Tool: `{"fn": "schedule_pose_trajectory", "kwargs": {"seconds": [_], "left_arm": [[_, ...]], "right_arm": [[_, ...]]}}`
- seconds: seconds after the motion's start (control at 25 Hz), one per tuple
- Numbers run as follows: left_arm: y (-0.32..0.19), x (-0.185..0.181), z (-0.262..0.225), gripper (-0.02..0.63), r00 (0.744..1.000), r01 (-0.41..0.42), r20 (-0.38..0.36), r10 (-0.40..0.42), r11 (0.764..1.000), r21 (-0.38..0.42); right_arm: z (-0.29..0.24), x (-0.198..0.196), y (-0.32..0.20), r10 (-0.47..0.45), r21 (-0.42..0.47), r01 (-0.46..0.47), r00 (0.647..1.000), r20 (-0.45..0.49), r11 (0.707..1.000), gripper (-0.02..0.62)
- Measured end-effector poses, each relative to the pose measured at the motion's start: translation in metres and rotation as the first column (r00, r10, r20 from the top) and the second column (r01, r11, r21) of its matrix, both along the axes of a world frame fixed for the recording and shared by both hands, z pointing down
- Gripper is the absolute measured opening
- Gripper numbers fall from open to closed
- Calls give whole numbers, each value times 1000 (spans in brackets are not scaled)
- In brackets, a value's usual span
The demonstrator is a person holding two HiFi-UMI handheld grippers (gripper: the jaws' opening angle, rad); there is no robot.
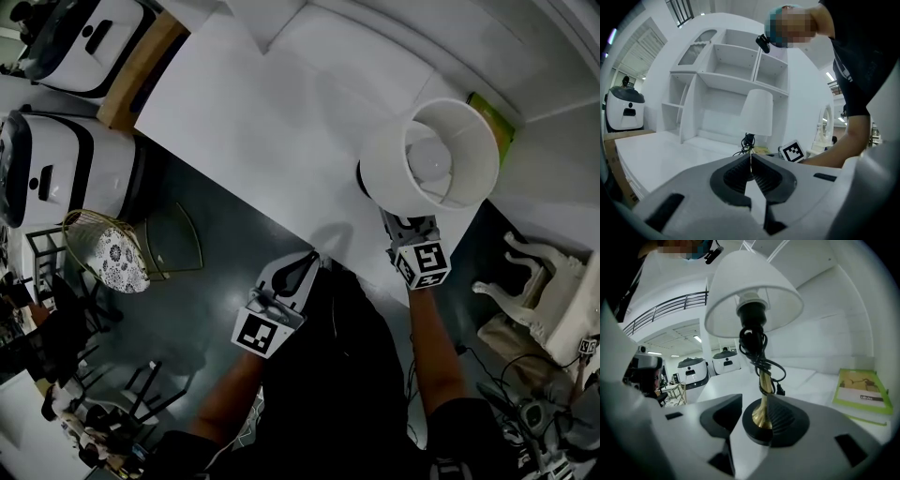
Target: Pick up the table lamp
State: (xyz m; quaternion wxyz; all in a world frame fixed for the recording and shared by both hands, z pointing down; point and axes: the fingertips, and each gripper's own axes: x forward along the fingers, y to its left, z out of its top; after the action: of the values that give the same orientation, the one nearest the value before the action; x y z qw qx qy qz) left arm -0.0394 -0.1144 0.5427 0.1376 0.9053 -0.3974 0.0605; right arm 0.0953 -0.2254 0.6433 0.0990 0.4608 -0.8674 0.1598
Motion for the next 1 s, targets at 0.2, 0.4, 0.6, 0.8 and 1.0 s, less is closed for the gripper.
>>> {"fn": "schedule_pose_trajectory", "kwargs": {"seconds": [0.2,0.4,0.6,0.8,1.0], "left_arm": [[-1,1,10,18,1000,-3,1,3,1000,-26],[-3,4,16,18,1000,-13,4,13,999,-41],[-6,2,16,18,1000,-5,5,5,999,-38],[-4,2,19,18,1000,-7,11,8,999,-52],[-3,2,20,18,1000,-8,11,9,998,-55]], "right_arm": [[4,-2,-22,18,18,-18,1000,-6,1000,158],[5,1,-26,36,33,-35,999,-38,999,181],[7,-5,-38,30,39,-29,999,-34,999,201],[12,-10,-52,35,30,-34,999,-25,999,201],[15,-15,-59,43,23,-42,999,-30,999,201]]}}
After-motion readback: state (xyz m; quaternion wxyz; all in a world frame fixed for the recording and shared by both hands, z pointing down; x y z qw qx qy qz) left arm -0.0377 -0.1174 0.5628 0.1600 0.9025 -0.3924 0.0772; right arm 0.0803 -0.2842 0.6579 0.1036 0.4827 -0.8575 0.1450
